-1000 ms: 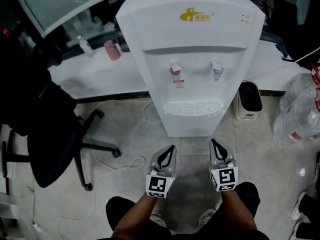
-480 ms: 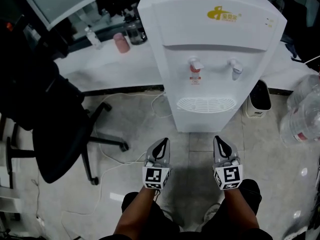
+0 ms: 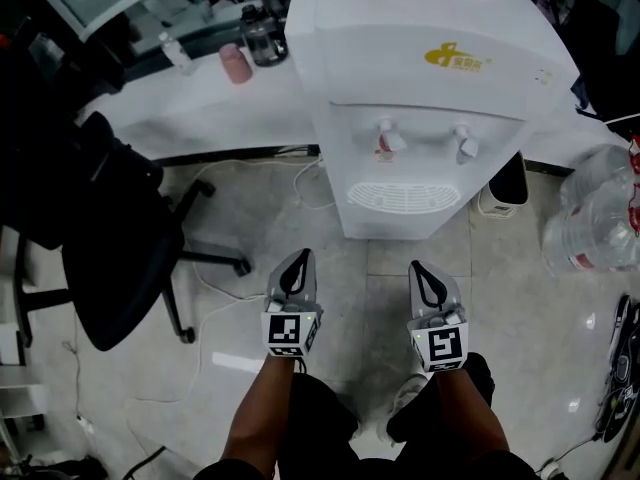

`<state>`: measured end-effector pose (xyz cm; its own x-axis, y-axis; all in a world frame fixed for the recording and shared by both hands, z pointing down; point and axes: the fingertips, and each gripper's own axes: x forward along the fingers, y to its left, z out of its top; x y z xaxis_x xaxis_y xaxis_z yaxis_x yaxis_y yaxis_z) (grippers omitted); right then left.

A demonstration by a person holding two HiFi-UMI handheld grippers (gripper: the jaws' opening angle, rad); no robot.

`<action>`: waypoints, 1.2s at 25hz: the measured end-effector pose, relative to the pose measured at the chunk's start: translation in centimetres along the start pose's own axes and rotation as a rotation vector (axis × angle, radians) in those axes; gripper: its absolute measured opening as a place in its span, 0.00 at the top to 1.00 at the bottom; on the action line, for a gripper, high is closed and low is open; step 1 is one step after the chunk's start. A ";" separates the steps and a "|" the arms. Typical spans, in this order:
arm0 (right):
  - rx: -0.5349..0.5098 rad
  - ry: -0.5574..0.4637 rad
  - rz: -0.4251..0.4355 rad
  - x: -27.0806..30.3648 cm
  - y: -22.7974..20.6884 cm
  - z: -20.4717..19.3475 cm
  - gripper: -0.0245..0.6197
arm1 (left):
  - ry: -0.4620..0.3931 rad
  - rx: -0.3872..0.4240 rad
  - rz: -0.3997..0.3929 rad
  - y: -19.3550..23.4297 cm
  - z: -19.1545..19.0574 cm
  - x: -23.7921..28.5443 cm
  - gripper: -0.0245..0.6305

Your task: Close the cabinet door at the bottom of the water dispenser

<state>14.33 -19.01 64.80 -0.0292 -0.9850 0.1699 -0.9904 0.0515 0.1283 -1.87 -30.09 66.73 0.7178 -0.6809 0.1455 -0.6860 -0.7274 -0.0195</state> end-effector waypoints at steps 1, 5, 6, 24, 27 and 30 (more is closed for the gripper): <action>0.007 0.010 0.004 -0.5 0.1 0.7 0.96 | 0.002 -0.003 0.006 0.0 0.9 -0.5 0.94; 0.031 0.029 0.028 -2.4 0.4 4.4 0.96 | 0.021 -0.015 0.023 0.0 4.8 -2.7 0.93; 0.039 0.036 0.033 -3.0 0.4 5.4 0.96 | 0.027 -0.017 0.024 -0.1 5.8 -3.3 0.93; 0.103 0.057 0.003 -15.7 -1.4 34.7 0.96 | 0.093 -0.066 0.006 -4.1 34.7 -15.7 0.93; 0.091 0.047 -0.007 -17.0 -2.0 37.4 0.96 | 0.057 -0.080 -0.010 -6.1 38.6 -15.9 0.93; 0.173 0.046 0.003 -18.0 -2.5 39.5 0.96 | 0.035 -0.085 -0.036 -7.9 41.6 -16.4 0.93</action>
<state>12.00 -7.90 22.78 -0.0303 -0.9762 0.2149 -0.9989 0.0218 -0.0419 -3.28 -16.72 23.32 0.7384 -0.6502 0.1793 -0.6688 -0.7401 0.0704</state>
